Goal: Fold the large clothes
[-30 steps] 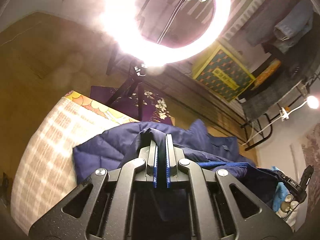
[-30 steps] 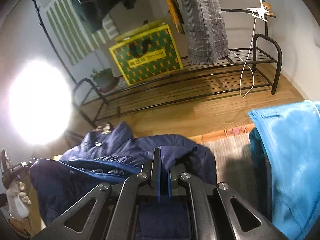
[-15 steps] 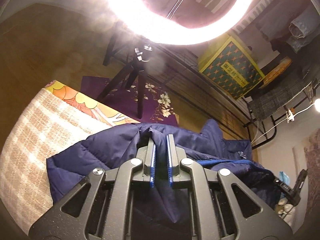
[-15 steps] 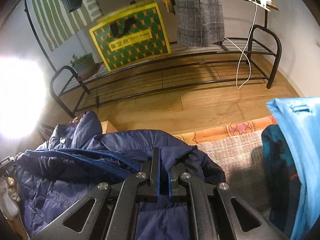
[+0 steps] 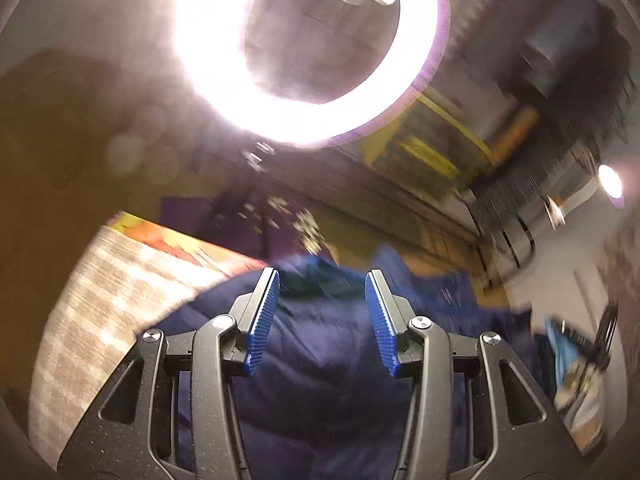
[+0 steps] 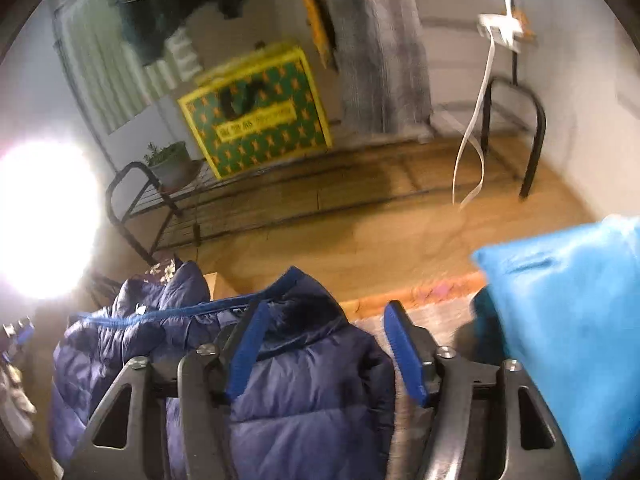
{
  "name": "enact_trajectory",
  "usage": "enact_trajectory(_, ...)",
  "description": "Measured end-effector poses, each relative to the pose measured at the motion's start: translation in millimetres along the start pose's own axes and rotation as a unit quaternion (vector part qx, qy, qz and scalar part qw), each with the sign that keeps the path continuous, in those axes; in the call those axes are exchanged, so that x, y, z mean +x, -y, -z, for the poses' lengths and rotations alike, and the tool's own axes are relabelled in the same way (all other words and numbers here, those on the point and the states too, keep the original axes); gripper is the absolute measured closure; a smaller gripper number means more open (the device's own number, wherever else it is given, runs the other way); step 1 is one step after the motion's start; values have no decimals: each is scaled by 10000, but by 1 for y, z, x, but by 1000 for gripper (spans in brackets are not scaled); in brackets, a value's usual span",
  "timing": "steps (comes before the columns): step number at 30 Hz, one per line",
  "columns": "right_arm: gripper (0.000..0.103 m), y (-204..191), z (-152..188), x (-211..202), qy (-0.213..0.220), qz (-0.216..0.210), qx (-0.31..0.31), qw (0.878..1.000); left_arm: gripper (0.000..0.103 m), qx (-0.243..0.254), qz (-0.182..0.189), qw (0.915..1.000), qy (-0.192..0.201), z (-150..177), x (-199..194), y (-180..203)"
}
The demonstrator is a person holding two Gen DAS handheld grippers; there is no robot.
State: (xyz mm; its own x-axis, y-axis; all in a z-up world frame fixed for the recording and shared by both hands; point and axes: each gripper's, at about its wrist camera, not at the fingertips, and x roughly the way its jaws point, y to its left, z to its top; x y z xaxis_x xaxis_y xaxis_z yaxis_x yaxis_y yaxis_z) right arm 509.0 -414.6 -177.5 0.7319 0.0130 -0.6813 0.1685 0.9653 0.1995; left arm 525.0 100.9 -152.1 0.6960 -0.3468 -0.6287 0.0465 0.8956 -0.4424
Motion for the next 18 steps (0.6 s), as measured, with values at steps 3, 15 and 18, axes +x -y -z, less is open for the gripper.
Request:
enact_trajectory(3,57,-22,17,-18,-65,-508,-588,9970,59,943,-111,9951,-258,25,12,37)
enact_trajectory(15,62,-31,64,41,-725,255,-1180,9900,64,1226,-1687,9766,-520,50,103,20)
enact_trajectory(18,62,-24,67,50,-772,289,-1024,9913,64,1484,-1879,9697,-489,59,114,27)
